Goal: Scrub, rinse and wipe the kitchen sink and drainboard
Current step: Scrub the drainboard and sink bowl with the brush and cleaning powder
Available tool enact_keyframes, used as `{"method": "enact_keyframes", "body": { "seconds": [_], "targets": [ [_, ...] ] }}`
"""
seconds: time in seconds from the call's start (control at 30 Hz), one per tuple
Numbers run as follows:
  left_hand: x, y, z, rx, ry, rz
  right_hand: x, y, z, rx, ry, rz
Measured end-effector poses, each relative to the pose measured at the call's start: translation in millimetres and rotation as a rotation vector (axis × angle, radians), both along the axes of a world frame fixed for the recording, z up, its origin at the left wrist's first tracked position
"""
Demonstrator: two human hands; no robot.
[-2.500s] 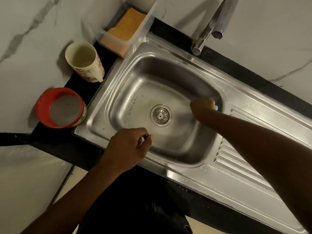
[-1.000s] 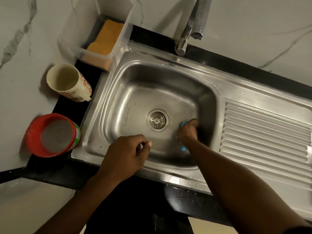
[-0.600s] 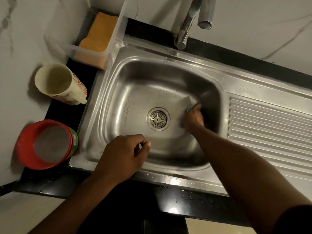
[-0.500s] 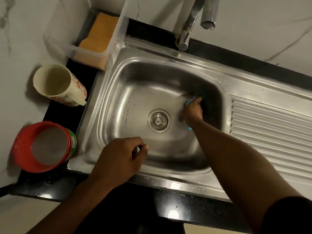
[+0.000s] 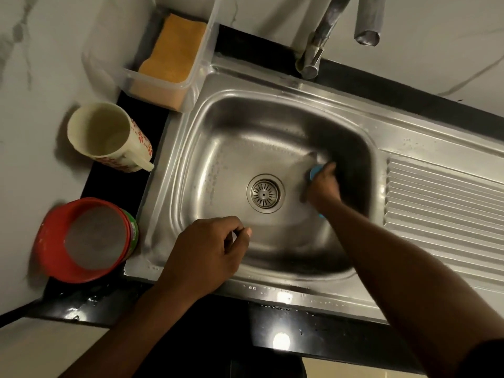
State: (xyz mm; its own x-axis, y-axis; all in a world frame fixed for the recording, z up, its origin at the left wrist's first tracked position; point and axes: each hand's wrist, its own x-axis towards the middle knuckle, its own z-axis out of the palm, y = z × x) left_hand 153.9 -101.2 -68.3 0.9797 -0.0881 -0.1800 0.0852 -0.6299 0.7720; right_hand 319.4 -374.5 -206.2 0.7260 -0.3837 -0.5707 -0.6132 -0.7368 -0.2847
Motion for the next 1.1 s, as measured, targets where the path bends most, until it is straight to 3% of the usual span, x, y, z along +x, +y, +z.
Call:
{"method": "enact_keyframes", "body": {
  "seconds": [0.13, 0.33, 0.43, 0.57, 0.67, 0.9, 1.0, 1.1],
  "targets": [
    [1.8, 5.4, -2.3, -0.026, 0.023, 0.017, 23.4, 27.7, 5.5, -0.002, -0.079, -0.009],
    [8.3, 3.2, -1.6, -0.026, 0.016, -0.005, -42.2, 46.5, 0.9, 0.015, -0.055, 0.276],
    [13.3, 3.3, -1.5, -0.025, 0.002, -0.026, -57.1, 18.6, 0.9, 0.027, -0.029, 0.185],
    [15.6, 6.9, -1.8, -0.006, 0.001, -0.02, -4.0, 0.0, -5.5, -0.02, 0.008, -0.06],
    [14.8, 13.1, -4.6, 0.008, 0.008, -0.005, 31.8, 27.1, -11.0, 0.055, -0.131, -0.113],
    [12.3, 16.0, -7.8, 0.037, 0.023, 0.013, 2.0, 144.3, -12.7, 0.188, -0.137, 0.302],
    [13.5, 12.3, -5.9, 0.013, 0.021, -0.016, -17.3, 108.4, -14.2, 0.042, -0.101, 0.401],
    [15.0, 9.5, -4.2, 0.003, 0.018, -0.03, -8.4, 39.4, -13.2, -0.026, -0.133, 0.246]
  ]
}}
